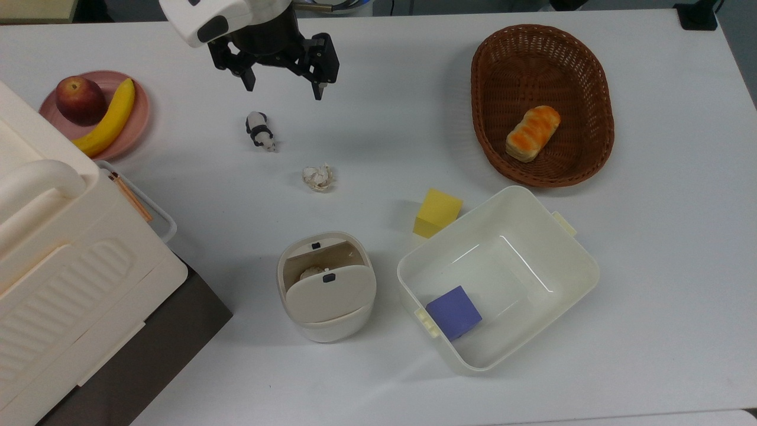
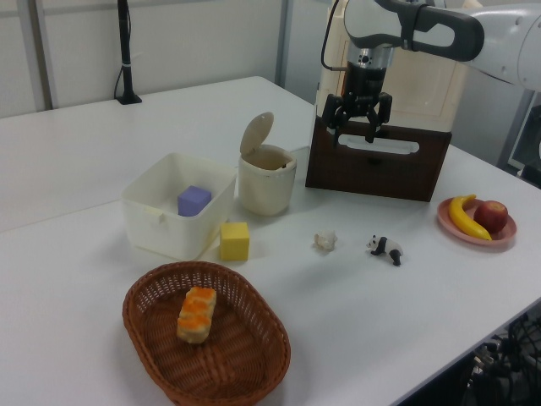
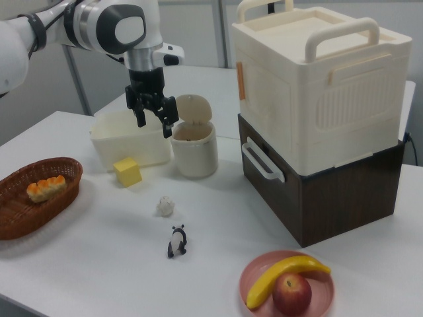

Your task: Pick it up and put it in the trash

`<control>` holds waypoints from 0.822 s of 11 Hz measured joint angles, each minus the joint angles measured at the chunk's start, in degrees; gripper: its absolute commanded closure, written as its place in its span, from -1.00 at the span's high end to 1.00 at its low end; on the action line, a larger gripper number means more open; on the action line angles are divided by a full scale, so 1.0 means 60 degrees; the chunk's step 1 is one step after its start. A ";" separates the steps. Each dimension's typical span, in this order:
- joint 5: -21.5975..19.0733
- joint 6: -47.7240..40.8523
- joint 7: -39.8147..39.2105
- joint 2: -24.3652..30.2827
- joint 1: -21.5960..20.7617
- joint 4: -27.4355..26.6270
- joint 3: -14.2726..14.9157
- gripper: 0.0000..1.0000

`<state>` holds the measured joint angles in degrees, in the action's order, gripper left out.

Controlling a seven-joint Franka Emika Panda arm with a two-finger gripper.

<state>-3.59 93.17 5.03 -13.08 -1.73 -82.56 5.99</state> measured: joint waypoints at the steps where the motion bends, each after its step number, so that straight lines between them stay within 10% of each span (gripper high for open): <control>1: 0.0000 0.0000 -0.0004 0.0000 -0.0004 -0.0028 -0.0004 1.00; 9: 0.0000 0.0000 -0.0013 0.0000 -0.0007 -0.0100 -0.0010 1.00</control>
<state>-3.59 93.17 4.96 -13.08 -1.77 -83.16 5.93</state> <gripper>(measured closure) 0.000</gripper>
